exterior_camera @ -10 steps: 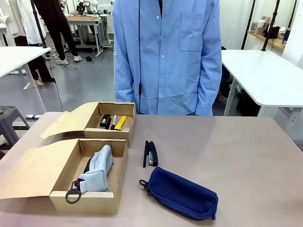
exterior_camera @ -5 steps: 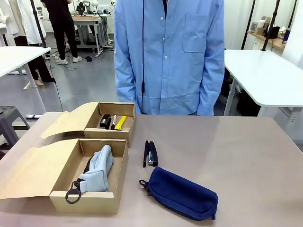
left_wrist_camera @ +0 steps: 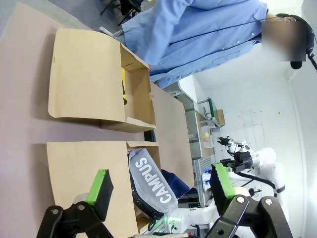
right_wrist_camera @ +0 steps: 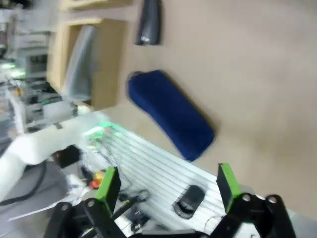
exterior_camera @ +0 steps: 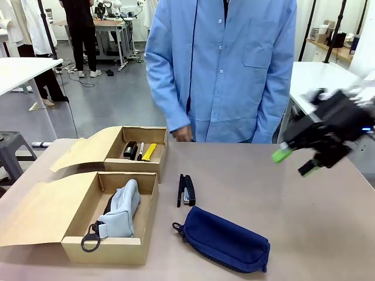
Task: Place items inside the box.
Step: Pick up a Pencil pouch or Stapler and place it inside the Mailer Box closest to the robot.
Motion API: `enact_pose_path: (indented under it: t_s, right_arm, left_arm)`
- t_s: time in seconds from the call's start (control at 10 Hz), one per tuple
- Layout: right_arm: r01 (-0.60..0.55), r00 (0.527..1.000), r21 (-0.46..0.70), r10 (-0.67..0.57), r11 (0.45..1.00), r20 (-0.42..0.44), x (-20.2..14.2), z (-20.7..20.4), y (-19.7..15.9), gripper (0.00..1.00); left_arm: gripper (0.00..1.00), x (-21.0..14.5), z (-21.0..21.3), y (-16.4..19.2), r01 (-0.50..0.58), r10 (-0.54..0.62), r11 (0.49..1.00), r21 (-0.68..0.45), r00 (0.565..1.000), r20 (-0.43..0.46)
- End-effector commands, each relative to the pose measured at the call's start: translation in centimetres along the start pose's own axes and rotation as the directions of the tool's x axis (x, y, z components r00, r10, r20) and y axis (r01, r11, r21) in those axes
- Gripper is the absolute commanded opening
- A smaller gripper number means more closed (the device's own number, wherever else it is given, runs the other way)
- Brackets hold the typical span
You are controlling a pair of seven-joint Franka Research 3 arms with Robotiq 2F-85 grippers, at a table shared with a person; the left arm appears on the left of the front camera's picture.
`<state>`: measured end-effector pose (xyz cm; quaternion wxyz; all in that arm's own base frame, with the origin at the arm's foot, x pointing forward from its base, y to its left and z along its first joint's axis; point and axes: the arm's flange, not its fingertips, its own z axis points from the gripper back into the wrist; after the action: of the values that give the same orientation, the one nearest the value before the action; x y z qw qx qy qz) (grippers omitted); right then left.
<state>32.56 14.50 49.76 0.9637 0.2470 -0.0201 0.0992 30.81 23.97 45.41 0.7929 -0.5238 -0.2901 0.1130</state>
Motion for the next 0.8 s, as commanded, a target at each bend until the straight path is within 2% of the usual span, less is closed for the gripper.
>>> enact_pose_path:
  t_s: [0.0, 0.1, 0.2, 0.3, 0.4, 0.5, 0.6, 0.7]
  right_arm:
    - [0.045, 0.999, 0.151, -0.048, 0.988, 0.019, -1.1, 1.8, -3.2, 1.00]
    - [0.000, 1.000, 0.000, 0.000, 1.000, 0.000, 0.0, 0.0, 0.0, 1.00]
    - [0.102, 0.994, -0.066, -0.100, 0.993, 0.039, -1.2, 1.1, -1.2, 1.00]
    - [0.193, 0.975, -0.035, -0.187, 0.981, 0.123, -2.2, 4.4, -4.6, 1.00]
    - [0.314, 0.926, 0.047, -0.317, 0.948, 0.207, -3.9, 8.2, -9.7, 1.00]
    - [0.409, 0.870, 0.121, -0.426, 0.905, 0.249, -6.6, 11.0, -15.0, 1.00]
    - [0.500, 0.806, 0.156, -0.523, 0.852, 0.276, -8.9, 11.5, -18.2, 1.00]
    - [0.518, 0.790, 0.188, -0.551, 0.835, 0.269, -10.9, 10.8, -19.7, 1.00]
  left_arm:
    - [1.00, 0.1, 0.0, -0.2, 0.019, -0.018, 1.000, -0.024, 1.000, 0.018]
    - [1.00, 0.1, 0.0, -0.2, 0.019, -0.018, 1.000, -0.024, 1.000, 0.018]
    - [1.00, 0.1, 0.0, -0.2, 0.019, -0.018, 1.000, -0.024, 1.000, 0.018]
    - [1.00, 0.1, 0.0, -0.2, 0.019, -0.018, 1.000, -0.024, 1.000, 0.018]
    - [1.00, 0.1, 0.0, -0.2, 0.019, -0.018, 1.000, -0.024, 1.000, 0.018]
    - [1.00, 0.1, 0.0, -0.2, 0.019, -0.018, 1.000, -0.024, 1.000, 0.018]
    - [1.00, 0.1, 0.0, -0.2, 0.019, -0.018, 1.000, -0.024, 1.000, 0.018]
    - [1.00, 0.1, 0.0, -0.2, 0.019, -0.018, 1.000, -0.024, 1.000, 0.018]
